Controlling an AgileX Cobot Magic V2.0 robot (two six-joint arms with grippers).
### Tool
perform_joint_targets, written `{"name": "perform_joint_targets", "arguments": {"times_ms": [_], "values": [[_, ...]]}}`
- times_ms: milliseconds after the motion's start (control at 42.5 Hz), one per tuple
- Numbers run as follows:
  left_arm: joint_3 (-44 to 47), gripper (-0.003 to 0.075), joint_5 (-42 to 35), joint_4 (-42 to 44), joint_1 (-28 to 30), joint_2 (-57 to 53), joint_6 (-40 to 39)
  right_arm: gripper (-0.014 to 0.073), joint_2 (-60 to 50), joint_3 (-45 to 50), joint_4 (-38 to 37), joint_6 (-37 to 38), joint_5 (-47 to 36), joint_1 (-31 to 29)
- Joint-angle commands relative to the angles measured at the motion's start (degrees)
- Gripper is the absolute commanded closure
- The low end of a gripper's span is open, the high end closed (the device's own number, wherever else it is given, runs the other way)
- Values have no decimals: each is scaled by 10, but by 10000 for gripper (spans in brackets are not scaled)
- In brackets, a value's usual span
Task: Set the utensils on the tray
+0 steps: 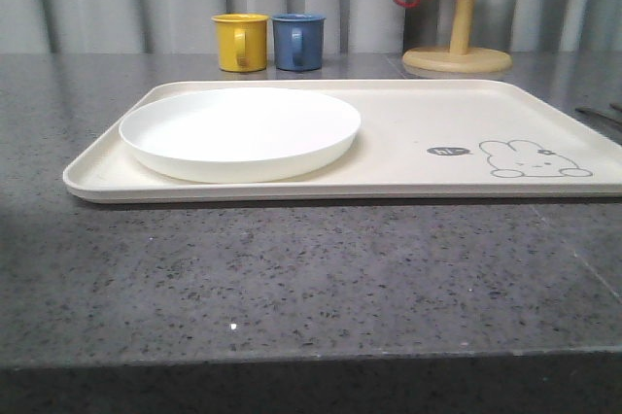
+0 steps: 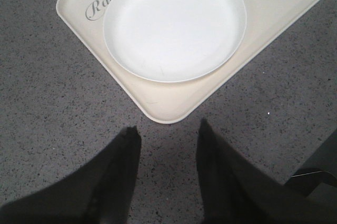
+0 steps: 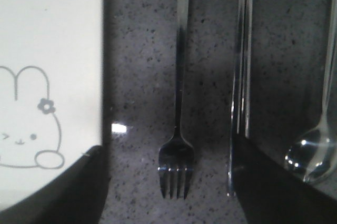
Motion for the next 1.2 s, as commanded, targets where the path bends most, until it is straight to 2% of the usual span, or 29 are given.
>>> {"name": "perform_joint_targets", "arguments": {"times_ms": [0,188,541,917,1175], "values": [[-16,462,-34,-3,-2,-4,-9,73,11,-31,-17,-9,-7,-3],[-16,462,-34,-3,-2,-4,-9,87,55,-44,-17,-9,-12,-3],[-16,462,-34,-3,-2,-4,-9,293,91,-50,-17,-9,-38,-3],[-16,462,-34,-3,-2,-4,-9,578,95,-50,-17,-9,-32,-3],[-16,462,-34,-3,-2,-4,-9,607,78,-106,-10,-24,20,3]]}}
